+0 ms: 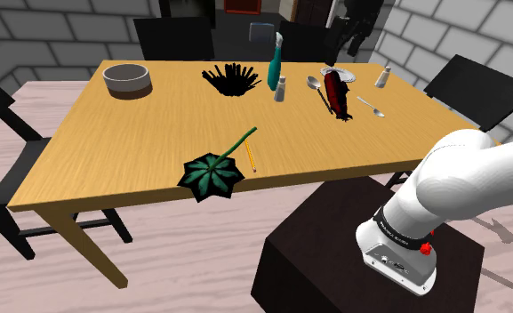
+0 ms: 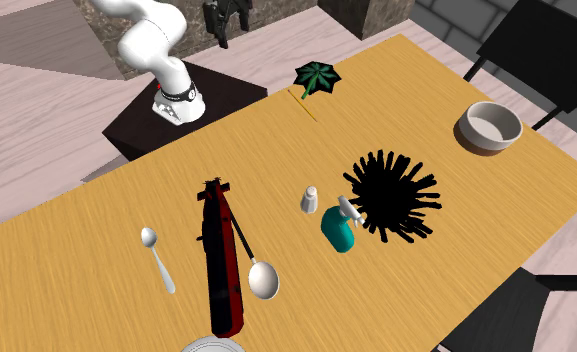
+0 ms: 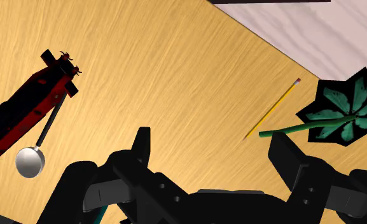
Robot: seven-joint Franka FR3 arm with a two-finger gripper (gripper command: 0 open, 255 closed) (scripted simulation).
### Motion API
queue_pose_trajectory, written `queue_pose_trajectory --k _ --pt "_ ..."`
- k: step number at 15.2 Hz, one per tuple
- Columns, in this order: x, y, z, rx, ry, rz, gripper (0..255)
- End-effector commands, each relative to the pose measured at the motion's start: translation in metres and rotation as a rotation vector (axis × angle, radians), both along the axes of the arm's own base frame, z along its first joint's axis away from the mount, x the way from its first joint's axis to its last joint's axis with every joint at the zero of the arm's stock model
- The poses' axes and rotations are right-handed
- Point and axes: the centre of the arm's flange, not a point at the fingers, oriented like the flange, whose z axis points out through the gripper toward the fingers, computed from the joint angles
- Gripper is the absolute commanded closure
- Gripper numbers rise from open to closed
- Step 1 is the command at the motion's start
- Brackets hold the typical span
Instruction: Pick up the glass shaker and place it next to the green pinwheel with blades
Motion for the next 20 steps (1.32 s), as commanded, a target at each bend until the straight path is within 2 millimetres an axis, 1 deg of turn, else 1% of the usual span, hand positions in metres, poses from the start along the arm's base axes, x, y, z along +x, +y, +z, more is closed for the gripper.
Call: queue_pose_trajectory --k 1,20 --pt "0.000 0.000 0.000 0.000 0.000 0.000 0" --pt "0.187 -0.125 -0.118 -0.004 0.039 0.070 0"
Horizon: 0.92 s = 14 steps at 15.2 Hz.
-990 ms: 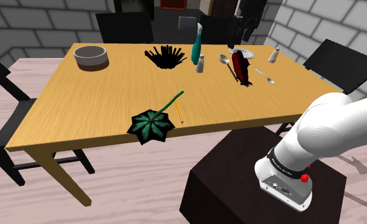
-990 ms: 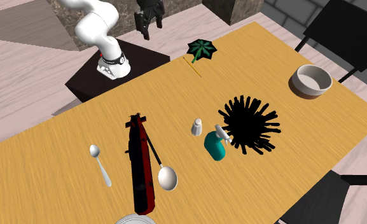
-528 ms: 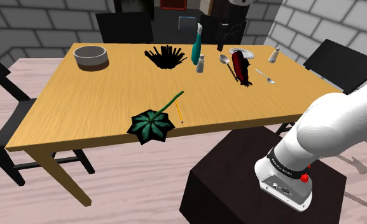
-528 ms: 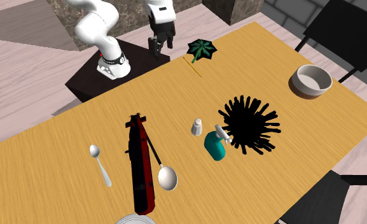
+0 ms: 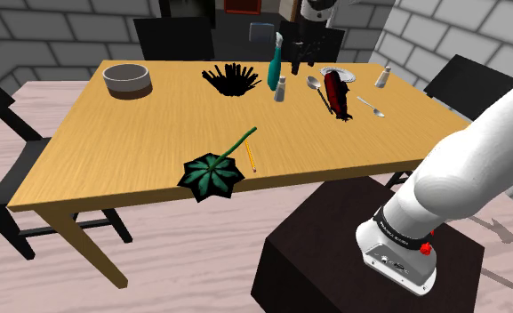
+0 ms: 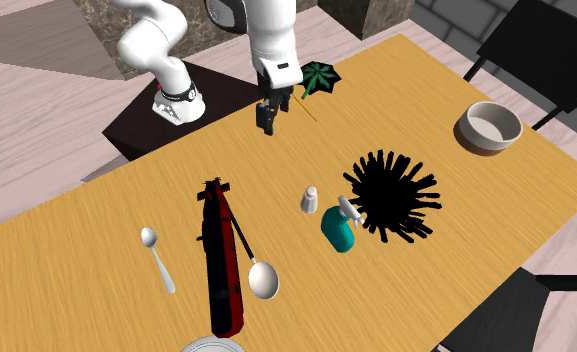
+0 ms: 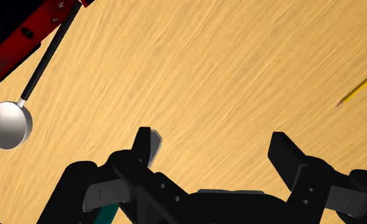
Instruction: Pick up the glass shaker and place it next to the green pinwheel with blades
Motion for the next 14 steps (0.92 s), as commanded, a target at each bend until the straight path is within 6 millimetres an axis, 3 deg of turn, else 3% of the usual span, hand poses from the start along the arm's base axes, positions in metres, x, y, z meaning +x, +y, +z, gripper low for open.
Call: queue_pose_trajectory --k 1,14 --pt "0.022 -0.012 -0.013 -0.001 0.004 0.008 0" --pt "0.151 -0.089 -0.097 -0.004 0.030 0.055 0"
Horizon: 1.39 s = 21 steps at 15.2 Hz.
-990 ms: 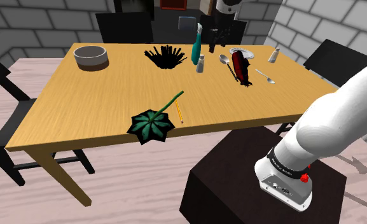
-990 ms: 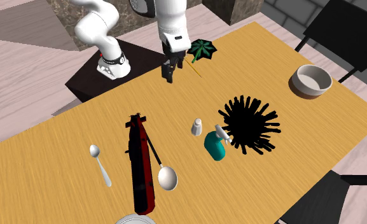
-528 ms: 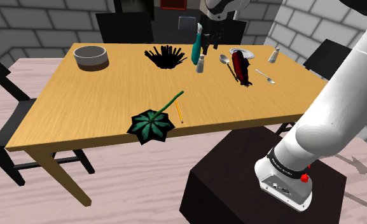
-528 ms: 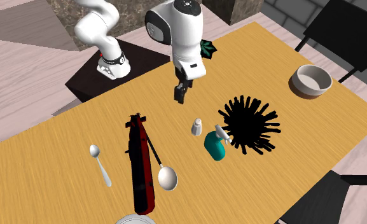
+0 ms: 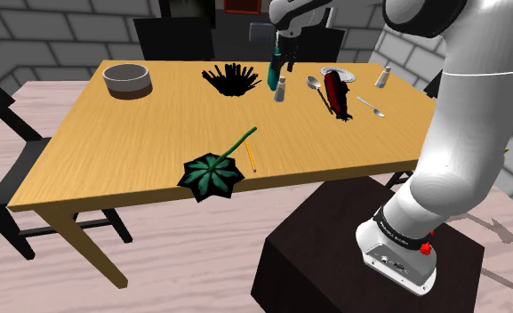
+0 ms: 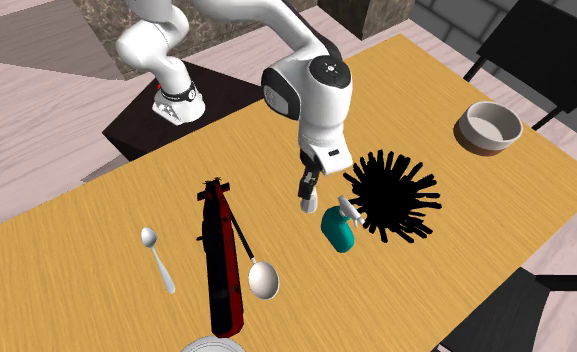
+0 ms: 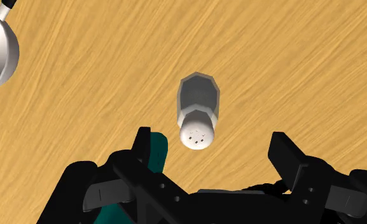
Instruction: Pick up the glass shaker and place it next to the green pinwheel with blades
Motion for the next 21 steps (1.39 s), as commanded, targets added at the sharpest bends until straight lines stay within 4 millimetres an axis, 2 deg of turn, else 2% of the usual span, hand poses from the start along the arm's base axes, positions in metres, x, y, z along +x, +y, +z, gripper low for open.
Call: queue_pose_trajectory --k 1,8,15,16,21 --pt "0.009 -0.005 -0.012 0.000 0.002 0.005 0" --pt "0.009 -0.008 -0.047 0.000 0.002 0.005 0" --pt "0.009 -0.008 -0.047 0.000 0.002 0.005 0" --pt "0.009 -0.008 -0.047 0.000 0.002 0.005 255" --pt "0.009 -0.008 -0.046 0.000 0.002 0.005 255"
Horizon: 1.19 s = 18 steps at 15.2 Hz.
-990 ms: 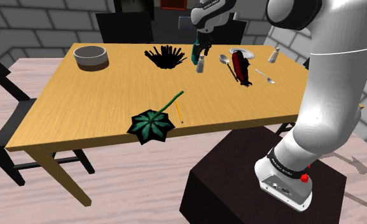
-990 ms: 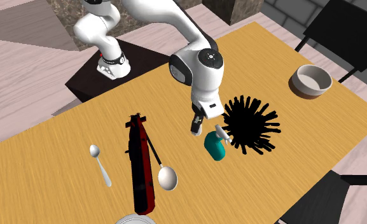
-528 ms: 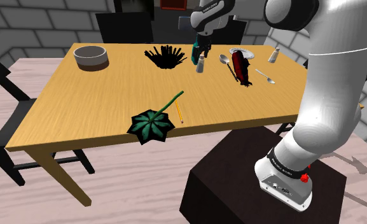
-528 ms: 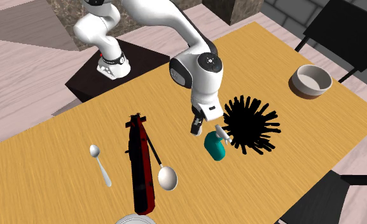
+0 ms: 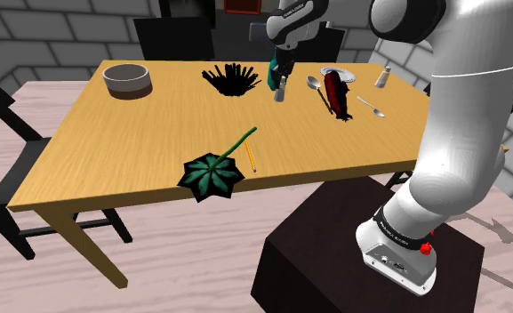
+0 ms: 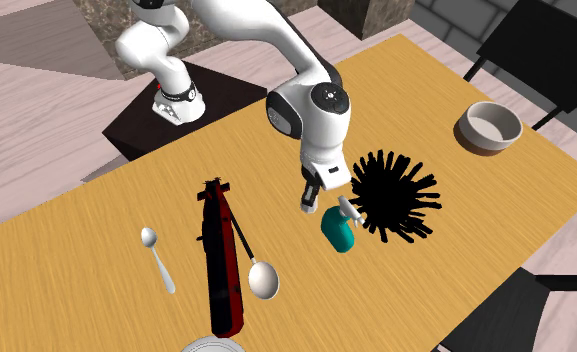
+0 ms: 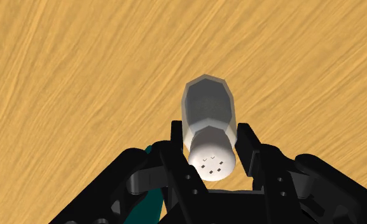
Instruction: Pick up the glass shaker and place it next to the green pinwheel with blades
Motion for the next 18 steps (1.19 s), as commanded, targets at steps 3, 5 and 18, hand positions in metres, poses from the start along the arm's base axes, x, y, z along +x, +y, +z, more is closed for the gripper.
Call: queue_pose_trajectory --k 3,5,18 --pt "0.000 0.000 0.000 0.000 0.000 0.000 255" --pt "0.000 0.000 0.005 0.000 0.000 0.000 255" --pt "0.000 0.000 0.074 0.000 0.000 0.000 255"
